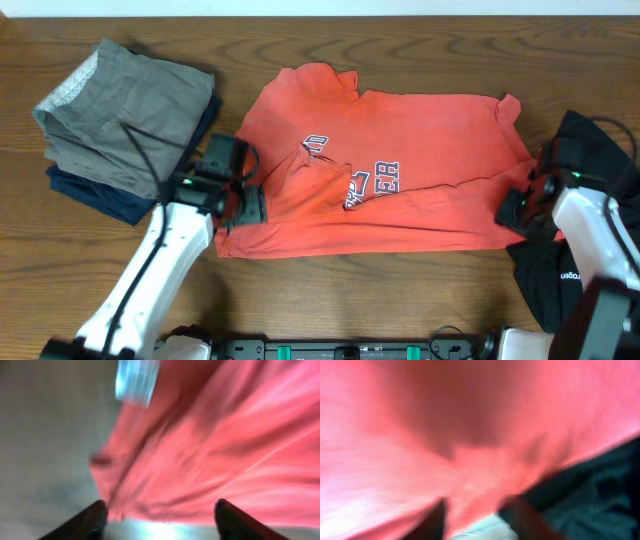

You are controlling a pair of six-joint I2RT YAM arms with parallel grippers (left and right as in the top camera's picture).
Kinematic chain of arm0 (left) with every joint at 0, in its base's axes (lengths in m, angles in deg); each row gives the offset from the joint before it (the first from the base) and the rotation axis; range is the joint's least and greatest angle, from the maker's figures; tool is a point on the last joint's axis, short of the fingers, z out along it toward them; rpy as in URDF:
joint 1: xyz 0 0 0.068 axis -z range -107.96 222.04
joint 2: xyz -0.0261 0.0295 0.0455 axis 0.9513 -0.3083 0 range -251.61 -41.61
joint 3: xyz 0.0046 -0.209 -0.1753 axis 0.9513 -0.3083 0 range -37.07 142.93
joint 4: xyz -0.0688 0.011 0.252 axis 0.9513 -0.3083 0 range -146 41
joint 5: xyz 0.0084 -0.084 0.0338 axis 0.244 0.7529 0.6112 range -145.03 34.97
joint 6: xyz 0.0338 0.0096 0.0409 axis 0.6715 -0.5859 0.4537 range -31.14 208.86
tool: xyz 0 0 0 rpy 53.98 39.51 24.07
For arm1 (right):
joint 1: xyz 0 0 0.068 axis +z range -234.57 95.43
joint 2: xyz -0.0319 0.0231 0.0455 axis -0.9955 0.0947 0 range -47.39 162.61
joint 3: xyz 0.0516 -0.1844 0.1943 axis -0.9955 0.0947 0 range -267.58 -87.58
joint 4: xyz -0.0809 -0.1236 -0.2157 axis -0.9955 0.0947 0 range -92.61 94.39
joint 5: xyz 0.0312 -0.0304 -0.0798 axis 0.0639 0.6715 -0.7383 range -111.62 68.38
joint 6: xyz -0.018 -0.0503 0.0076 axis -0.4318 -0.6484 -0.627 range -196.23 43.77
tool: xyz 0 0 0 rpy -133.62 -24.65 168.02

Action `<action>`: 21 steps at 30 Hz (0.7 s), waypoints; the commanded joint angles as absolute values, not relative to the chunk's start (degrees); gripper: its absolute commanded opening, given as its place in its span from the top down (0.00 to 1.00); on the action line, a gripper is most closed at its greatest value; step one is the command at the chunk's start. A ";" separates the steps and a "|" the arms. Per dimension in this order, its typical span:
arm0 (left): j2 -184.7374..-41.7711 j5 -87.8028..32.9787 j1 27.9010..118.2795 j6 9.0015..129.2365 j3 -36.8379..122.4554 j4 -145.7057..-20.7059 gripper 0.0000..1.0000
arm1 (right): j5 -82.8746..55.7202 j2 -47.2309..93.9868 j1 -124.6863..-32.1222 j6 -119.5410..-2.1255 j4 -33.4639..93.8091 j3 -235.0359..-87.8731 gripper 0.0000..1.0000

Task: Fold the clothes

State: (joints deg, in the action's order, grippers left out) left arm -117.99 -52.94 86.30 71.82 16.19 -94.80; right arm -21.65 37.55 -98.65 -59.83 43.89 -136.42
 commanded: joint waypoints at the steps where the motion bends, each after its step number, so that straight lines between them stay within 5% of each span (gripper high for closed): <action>1: -117.18 -53.82 86.11 75.29 23.05 -92.92 0.21 | -11.49 31.89 -99.51 -65.84 42.75 -139.22 0.26; 9: -130.95 -52.39 86.11 81.22 39.64 -86.60 0.06 | -8.43 26.16 -99.51 -66.78 43.49 -139.67 0.21; 21: -158.18 -50.91 85.87 87.14 56.71 -65.27 0.03 | -8.10 26.10 -99.51 -67.32 50.55 -139.63 0.25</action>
